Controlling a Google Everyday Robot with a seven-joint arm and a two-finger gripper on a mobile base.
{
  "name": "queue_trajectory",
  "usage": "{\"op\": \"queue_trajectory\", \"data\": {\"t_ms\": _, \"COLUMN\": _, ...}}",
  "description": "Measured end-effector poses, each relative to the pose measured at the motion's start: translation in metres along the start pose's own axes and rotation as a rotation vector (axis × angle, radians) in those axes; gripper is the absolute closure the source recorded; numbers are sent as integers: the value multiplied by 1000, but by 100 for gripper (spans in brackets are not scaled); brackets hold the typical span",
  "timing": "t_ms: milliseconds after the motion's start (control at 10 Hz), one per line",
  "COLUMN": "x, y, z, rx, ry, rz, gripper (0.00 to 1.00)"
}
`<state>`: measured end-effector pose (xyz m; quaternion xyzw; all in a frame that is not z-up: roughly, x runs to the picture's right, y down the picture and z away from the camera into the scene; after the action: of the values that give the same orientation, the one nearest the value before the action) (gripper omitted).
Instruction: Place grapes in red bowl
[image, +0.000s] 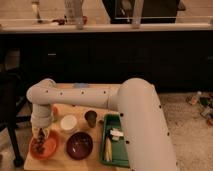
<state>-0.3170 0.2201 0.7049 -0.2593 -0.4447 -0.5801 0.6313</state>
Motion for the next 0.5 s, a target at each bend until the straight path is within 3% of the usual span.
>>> {"op": "queue_trajectory", "data": {"t_ms": 500, "x": 0, "y": 0, "z": 0, "rx": 0, "ry": 0, "rz": 0, "gripper": 23}}
